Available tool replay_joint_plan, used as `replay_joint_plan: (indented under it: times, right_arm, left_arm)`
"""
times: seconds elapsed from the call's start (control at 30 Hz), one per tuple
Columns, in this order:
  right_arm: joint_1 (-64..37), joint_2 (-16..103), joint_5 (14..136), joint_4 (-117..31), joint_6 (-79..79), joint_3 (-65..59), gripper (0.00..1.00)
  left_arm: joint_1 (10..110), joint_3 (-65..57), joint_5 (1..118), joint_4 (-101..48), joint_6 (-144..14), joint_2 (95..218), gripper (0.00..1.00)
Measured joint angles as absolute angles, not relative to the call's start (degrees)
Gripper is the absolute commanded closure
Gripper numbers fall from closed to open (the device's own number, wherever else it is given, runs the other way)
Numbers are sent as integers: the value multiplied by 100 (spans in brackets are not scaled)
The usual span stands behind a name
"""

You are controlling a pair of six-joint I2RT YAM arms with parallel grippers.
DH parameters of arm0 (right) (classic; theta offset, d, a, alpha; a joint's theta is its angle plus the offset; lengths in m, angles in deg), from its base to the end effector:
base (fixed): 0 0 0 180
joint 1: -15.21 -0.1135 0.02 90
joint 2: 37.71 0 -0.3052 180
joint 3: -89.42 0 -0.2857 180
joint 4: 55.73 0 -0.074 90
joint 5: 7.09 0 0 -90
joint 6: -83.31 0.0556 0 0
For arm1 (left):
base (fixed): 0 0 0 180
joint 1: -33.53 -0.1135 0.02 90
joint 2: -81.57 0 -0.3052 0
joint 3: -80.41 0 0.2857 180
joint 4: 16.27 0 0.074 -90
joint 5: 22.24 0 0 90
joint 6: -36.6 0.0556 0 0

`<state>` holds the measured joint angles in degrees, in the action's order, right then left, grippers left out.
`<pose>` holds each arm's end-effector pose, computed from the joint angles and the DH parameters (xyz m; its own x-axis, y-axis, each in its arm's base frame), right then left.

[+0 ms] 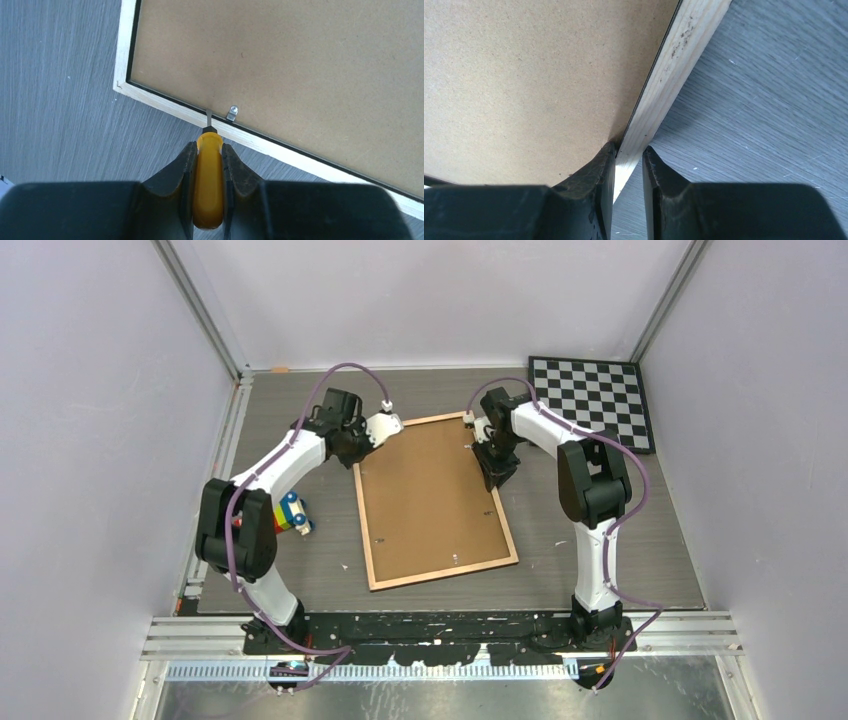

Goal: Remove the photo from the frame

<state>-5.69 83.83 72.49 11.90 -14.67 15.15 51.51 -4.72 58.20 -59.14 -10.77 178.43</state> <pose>0.4348 0.1768 0.1679 -0.8677 -0.4775 -0.1381 -0.4954 0.8534 0.1621 0.3879 -0.1356 0.2534 -0.3023 0.8003 -0.5179 0.8164 0.4978 0.2927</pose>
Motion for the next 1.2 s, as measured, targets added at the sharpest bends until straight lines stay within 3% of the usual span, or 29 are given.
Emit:
replay_joint_plan:
  times: [0.43,1.1,1.2]
  right_arm:
    - [-567,8438,7262,1247,-1380,1578,99]
    - [-567,8531,7273,1383,-1299,1714,99]
    - [-567,8531,7280,1383,-1273,1714,92]
  left_arm:
    - [5153,-472,5405,-6473,-902,17692,100]
    - [5153,-223,5127,-6012,-1851,17581,100]
    - [5153,-201,5127,-5900,-2012,17581,100]
